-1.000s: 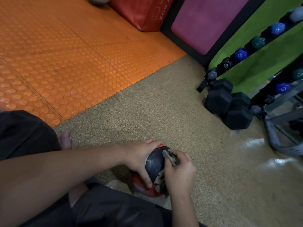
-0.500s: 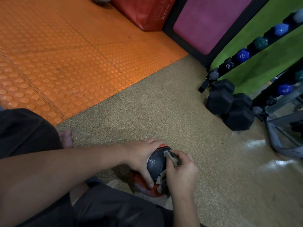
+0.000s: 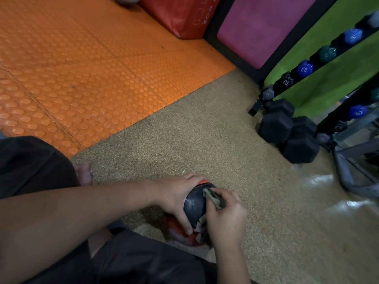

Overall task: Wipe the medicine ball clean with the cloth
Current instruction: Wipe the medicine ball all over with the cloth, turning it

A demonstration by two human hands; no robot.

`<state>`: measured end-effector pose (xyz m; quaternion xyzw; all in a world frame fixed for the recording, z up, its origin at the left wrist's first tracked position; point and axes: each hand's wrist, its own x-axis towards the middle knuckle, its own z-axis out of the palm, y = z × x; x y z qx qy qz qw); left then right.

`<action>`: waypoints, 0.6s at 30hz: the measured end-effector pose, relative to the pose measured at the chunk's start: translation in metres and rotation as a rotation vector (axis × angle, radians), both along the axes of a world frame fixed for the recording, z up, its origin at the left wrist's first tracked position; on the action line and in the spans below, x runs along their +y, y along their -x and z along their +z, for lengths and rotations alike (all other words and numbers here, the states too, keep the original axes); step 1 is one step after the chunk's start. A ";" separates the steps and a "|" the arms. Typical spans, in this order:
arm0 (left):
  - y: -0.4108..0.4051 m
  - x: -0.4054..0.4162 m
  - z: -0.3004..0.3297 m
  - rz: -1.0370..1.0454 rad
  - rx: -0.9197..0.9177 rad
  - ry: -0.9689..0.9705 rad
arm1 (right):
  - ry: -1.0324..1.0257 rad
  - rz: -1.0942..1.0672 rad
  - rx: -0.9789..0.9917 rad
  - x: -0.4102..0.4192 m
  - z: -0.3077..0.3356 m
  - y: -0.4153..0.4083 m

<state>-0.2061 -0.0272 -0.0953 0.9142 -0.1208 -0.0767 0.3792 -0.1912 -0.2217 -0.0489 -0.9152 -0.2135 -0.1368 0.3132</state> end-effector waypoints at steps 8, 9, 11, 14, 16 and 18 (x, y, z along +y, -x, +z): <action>0.001 0.010 -0.006 -0.068 -0.009 0.028 | 0.125 0.181 -0.014 0.016 0.001 0.027; 0.002 0.010 -0.007 -0.062 -0.010 0.035 | 0.116 0.181 -0.008 0.017 0.001 0.025; 0.003 0.008 -0.004 -0.036 -0.002 0.029 | 0.073 0.128 -0.002 0.012 0.001 0.015; 0.002 0.002 0.001 0.001 -0.012 0.014 | 0.008 0.007 0.003 0.001 -0.001 -0.001; 0.002 0.000 0.002 0.007 -0.013 0.003 | -0.002 -0.031 -0.002 -0.004 -0.001 -0.004; 0.003 0.000 0.003 -0.005 -0.025 0.000 | 0.026 -0.019 -0.020 -0.002 -0.001 0.002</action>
